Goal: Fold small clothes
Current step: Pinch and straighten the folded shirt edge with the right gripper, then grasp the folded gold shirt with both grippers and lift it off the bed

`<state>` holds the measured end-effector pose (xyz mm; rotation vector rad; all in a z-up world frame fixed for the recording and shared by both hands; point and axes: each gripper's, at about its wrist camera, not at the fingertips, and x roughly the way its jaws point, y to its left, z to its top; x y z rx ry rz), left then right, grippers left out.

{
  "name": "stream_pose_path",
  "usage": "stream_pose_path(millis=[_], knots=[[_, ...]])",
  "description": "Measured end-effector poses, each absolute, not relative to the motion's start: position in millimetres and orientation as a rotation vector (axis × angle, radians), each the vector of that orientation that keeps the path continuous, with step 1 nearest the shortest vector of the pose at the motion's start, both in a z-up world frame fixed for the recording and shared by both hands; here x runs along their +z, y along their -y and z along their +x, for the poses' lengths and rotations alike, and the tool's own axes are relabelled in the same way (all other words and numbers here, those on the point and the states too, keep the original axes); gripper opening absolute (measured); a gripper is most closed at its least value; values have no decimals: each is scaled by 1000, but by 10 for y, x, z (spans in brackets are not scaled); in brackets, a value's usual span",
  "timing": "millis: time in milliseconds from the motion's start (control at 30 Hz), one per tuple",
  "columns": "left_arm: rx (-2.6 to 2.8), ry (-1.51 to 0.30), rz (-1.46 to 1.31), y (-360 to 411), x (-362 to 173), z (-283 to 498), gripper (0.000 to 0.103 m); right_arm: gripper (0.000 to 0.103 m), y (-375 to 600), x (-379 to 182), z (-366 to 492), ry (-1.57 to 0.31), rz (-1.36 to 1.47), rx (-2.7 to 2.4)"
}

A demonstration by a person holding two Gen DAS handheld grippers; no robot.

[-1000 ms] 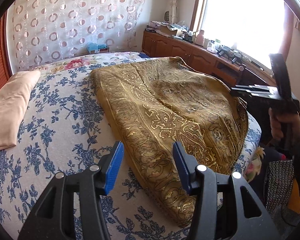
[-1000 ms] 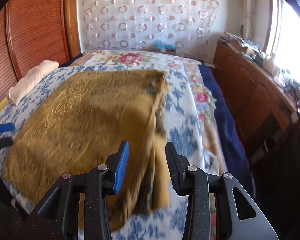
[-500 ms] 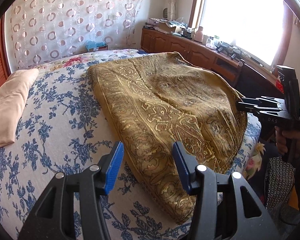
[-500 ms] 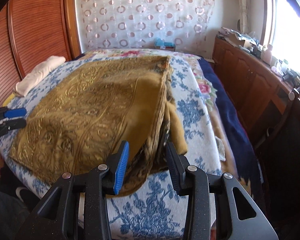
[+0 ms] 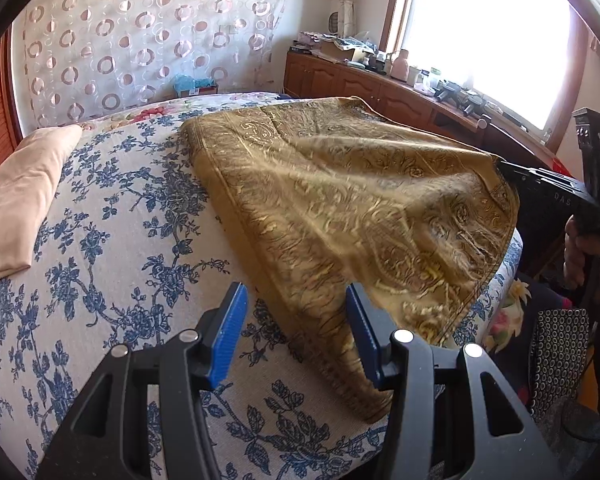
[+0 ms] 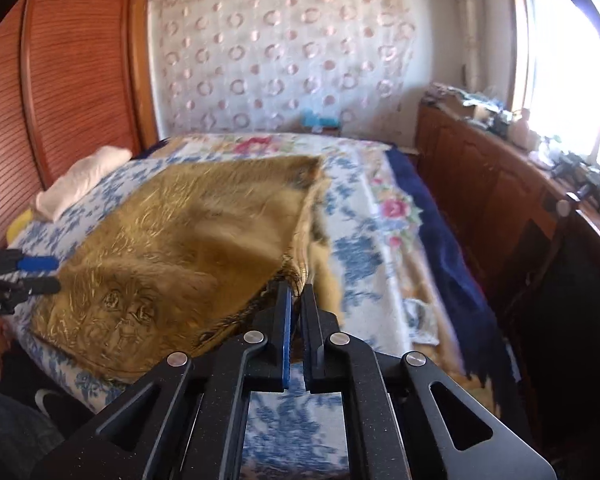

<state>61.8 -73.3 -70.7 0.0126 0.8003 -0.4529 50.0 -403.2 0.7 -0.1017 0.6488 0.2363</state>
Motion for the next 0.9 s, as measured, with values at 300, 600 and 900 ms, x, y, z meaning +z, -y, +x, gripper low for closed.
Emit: stream_pose_path(millis=[300,600,900], knots=[[-490,-832,-18,712,-804,582,50,2,4045,-275,605,-747,-111,206],[-530,-857,-40,722,-865,537,29,15,4050,-285,590,-741,-98,184],[-535,-857,-42,734,-870,537,30,54,4063,-455,586,-794,-51,173]])
